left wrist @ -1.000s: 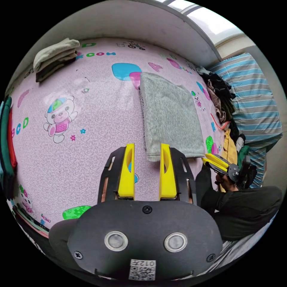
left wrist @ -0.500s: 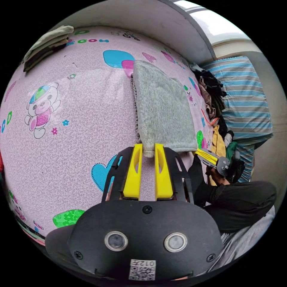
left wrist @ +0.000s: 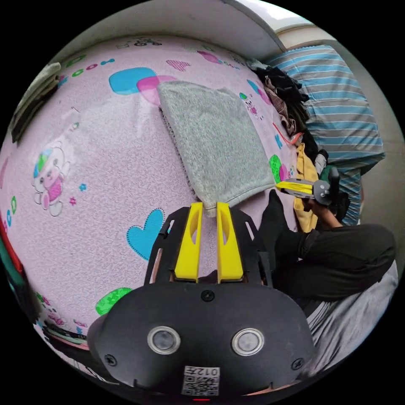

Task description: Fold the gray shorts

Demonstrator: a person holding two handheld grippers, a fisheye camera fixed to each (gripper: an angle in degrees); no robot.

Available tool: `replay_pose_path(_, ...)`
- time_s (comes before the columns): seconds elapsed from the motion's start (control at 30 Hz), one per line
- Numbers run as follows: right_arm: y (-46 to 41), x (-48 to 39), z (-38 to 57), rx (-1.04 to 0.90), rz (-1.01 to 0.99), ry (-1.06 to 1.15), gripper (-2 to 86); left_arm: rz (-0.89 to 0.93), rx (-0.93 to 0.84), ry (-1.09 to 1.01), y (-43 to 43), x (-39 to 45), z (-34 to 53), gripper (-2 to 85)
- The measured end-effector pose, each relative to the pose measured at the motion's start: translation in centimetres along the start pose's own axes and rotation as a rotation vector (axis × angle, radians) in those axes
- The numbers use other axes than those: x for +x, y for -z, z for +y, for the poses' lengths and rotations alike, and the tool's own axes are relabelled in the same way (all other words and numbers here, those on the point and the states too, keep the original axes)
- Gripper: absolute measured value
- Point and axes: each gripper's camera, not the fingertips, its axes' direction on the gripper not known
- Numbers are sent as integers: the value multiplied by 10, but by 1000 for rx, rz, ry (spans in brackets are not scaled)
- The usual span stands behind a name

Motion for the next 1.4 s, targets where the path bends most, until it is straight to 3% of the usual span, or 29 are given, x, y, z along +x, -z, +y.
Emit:
replay_pose_path(0.13, 44, 49, 6, 117, -17, -168, 10, -165, 195, -28, 39, 31, 0, 14)
replay_pose_path(0.23, 66, 76, -21, 278, -49, -296, 53, -152, 352, -47, 43, 64, -27, 12)
replay_pose_path(0.37, 56, 84, -83, 430, -67, -397, 65, -179, 405, -78, 16, 111, -73, 11)
replay_pose_path(0.43, 43, 79, -107, 449, -37, -400, 66, -289, 424, -88, -8, 141, -96, 8)
replay_pose_path(0.57, 9, 68, -139, 455, 44, -394, 78, -453, 427, -62, -41, 167, -117, 5)
replay_pose_path(0.63, -8, 70, -143, 422, 66, -419, 85, -499, 341, -34, -68, 167, -128, 2)
replay_pose_path(1.0, -23, 98, -140, 364, 21, -440, 87, -472, 317, -18, -87, 197, -149, 0)
replay_pose_path(1.17, -7, 105, -124, 379, -50, -420, 83, -349, 318, -34, -70, 207, -150, 1)
replay_pose_path(1.3, -11, 86, -117, 379, -3, -371, 95, -446, 295, 68, -84, 201, -147, 0)
replay_pose_path(1.4, -25, 86, -116, 355, 23, -360, 100, -435, 395, 18, -94, 199, -142, -1)
